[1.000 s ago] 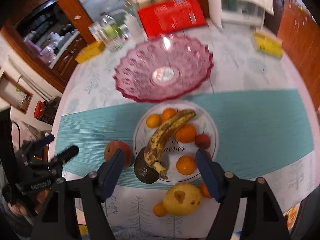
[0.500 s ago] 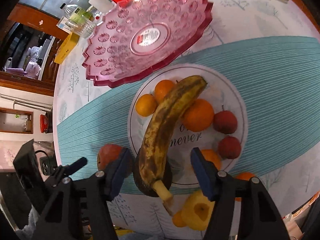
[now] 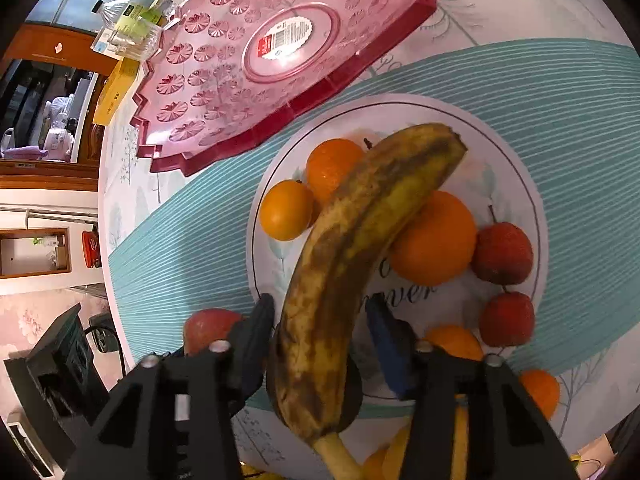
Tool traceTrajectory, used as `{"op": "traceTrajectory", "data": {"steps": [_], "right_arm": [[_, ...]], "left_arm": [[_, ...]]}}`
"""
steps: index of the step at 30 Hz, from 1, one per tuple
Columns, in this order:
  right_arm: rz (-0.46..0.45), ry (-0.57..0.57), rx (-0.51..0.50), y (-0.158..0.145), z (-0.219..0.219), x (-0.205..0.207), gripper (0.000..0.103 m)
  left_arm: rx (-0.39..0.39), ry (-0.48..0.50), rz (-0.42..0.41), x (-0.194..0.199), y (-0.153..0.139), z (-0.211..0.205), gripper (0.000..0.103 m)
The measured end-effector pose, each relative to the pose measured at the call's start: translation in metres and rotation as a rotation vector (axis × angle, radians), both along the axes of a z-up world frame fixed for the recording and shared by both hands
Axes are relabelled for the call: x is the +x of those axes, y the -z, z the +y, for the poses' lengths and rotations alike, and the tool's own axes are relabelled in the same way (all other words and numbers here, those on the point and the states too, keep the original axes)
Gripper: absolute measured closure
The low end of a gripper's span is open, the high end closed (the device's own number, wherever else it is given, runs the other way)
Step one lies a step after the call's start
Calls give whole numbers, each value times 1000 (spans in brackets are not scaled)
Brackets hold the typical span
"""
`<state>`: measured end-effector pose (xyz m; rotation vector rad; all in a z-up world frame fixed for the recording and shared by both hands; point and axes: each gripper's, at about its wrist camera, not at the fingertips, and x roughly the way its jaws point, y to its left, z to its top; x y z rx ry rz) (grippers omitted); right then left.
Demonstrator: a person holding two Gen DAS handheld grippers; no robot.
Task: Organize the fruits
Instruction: 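Grasp the red apple with the left tool while the right tool grasps the banana, then carry the apple with the left tool while the right tool carries the banana to the pink bowl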
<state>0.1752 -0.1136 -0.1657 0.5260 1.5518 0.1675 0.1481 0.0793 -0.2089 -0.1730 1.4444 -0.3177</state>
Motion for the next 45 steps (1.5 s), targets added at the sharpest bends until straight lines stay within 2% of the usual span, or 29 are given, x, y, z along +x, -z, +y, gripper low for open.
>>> {"op": "traceTrajectory", "data": {"steps": [6, 19, 24, 30, 36, 45], "right_arm": [[-39, -6, 30, 0, -2, -3, 68], [-92, 1, 88, -7, -16, -13, 69], [-124, -2, 101, -17, -18, -16, 69], [-160, -16, 111, -33, -17, -22, 69], [-206, -42, 97, -61, -18, -22, 69], [-346, -80, 61, -131, -23, -4, 69]], "left_arm": [[3, 7, -22, 1, -11, -5, 38], [2, -41, -32, -13, -18, 6, 38], [5, -49, -65, -18, -33, 9, 38], [-4, -47, -116, -20, -64, 12, 38], [-17, -10, -184, -8, -111, 7, 38], [-3, 60, -379, 21, -198, -4, 38]]}}
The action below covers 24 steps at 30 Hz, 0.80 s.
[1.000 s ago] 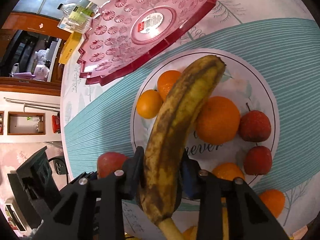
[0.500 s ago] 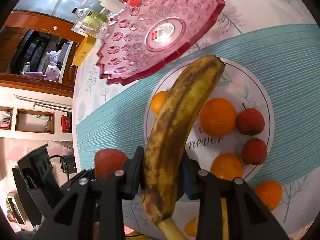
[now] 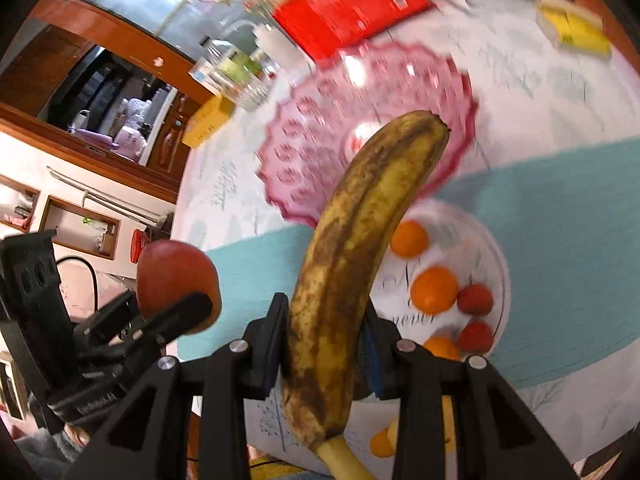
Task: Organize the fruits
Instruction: 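Carry the apple with the left tool while the right tool carries the banana to the pink bowl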
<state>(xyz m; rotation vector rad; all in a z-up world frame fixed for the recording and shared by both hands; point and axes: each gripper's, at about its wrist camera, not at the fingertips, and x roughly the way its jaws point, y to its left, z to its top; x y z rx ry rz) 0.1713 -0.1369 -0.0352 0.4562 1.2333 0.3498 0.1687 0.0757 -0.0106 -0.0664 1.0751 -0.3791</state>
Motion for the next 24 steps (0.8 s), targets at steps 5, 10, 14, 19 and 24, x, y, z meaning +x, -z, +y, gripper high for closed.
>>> {"op": "traceTrajectory", "data": {"steps": [5, 10, 14, 19, 24], "right_arm": [[-89, 7, -40, -37, -5, 18, 69], [-153, 21, -86, -62, -9, 41, 69], [-185, 26, -129, -72, -9, 59, 69], [-188, 45, -142, -69, -6, 80, 69], [-153, 55, -152, -49, 2, 102, 69]], "left_arm": [[20, 19, -81, 18, -34, -6, 38], [24, 14, -129, 40, -53, -7, 38], [45, -14, -178, 62, -63, -5, 38], [100, -48, -226, 91, -61, -6, 38], [137, -55, -186, 123, -30, -11, 38]]}}
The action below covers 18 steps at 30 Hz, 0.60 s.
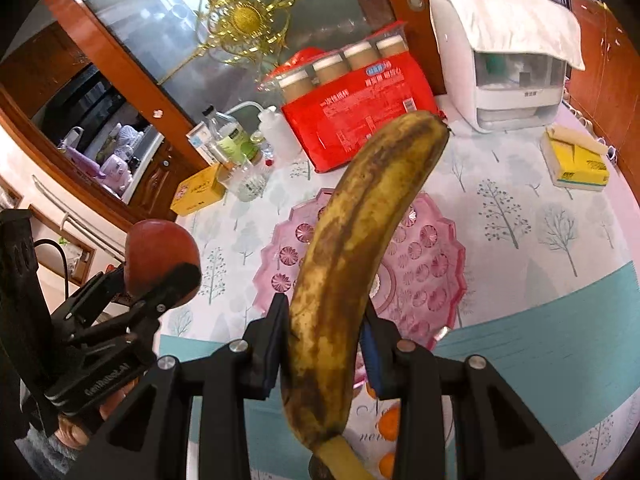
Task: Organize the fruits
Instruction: 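Carry the apple with the left tool while the right tool carries the banana to the pink bowl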
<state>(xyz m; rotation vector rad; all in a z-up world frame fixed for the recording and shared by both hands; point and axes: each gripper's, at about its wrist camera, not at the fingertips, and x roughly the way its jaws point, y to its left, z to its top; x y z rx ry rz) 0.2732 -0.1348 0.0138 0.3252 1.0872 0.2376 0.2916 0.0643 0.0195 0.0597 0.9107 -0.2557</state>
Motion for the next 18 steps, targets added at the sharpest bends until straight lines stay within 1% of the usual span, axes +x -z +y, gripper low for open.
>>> {"op": "traceTrajectory", "data": {"steps": [8, 18], "right_arm": [[102, 21, -25, 59, 5, 34, 69], [225, 33, -42, 131, 3, 55, 69]], "left_arm": [[34, 20, 108, 34, 65, -16, 38], [52, 36, 204, 67, 126, -28, 38]]}}
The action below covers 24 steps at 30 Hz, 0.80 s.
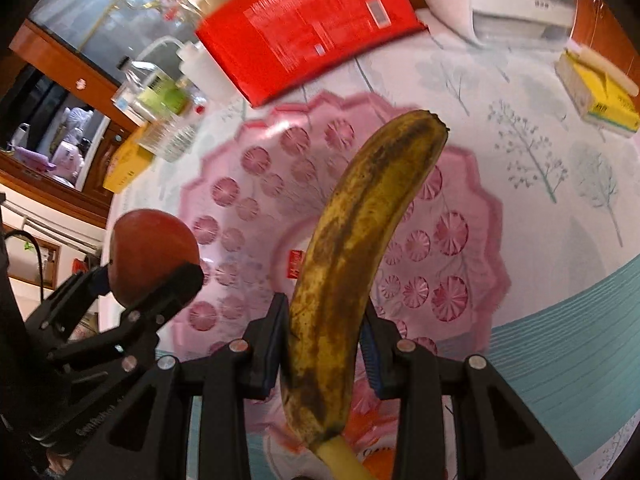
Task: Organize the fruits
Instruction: 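Carry the apple with the left tool while the right tool carries the banana to the pink bowl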
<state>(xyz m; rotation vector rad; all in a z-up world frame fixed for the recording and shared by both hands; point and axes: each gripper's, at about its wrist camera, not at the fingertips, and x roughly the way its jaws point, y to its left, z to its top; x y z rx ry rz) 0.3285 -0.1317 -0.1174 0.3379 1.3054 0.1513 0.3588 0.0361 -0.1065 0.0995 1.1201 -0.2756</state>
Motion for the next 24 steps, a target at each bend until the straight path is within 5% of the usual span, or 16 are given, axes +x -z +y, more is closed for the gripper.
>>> {"op": "traceTrajectory", "data": {"steps": [11, 20, 23, 24], "right_arm": [[51, -100, -97, 37, 14, 8, 69], [51, -129, -136, 44, 21, 13, 69], [33, -150, -140, 42, 25, 13, 64], [10, -161, -145, 38, 28, 12, 55]], "left_arm": [[23, 7, 83, 20, 48, -4, 38], [32, 16, 86, 22, 49, -5, 38], [8, 8, 57, 18, 39, -4, 13], [-2, 4, 45, 17, 35, -3, 5]]}}
